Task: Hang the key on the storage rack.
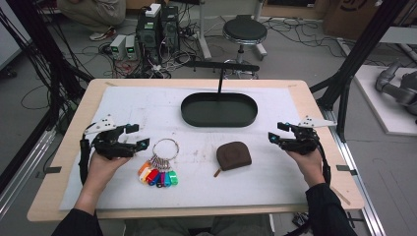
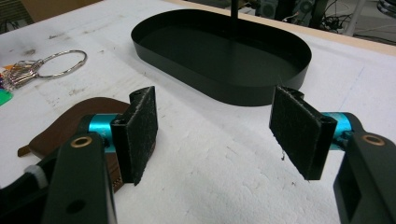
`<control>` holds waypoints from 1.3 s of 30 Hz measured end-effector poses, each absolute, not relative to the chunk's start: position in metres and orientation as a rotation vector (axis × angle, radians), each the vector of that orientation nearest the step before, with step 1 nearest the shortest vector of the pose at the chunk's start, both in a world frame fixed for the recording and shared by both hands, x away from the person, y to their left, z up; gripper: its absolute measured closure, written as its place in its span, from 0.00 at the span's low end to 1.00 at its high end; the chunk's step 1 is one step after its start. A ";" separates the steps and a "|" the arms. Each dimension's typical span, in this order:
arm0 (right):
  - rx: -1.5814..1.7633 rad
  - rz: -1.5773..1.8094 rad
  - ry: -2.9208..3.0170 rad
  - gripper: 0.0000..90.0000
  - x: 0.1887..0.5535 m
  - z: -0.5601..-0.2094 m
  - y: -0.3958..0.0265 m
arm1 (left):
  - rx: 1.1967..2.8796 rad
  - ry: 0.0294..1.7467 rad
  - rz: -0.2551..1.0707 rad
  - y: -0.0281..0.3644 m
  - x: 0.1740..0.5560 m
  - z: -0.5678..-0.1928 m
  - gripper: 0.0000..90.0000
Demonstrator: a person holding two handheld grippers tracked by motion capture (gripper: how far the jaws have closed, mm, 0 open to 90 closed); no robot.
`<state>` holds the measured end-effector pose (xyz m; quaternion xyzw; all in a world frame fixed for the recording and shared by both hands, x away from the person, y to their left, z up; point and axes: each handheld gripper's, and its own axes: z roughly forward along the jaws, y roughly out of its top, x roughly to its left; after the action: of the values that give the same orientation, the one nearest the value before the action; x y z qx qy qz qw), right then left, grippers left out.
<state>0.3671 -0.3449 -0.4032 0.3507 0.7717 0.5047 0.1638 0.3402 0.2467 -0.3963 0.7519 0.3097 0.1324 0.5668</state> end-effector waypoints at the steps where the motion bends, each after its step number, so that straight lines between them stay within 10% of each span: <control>1: 0.997 1.438 2.200 0.37 0.368 -0.403 -0.345 | 1.769 0.726 0.313 0.247 0.340 -0.396 0.23; 39: 0.999 1.398 2.212 0.37 0.367 -0.405 -0.347 | 1.954 1.017 0.333 0.230 0.369 -0.426 0.47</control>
<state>0.3672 -0.3472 -0.4047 0.3514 0.7783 0.4920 0.1695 0.3694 0.2301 -0.4256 0.7871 0.4098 0.1342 0.4410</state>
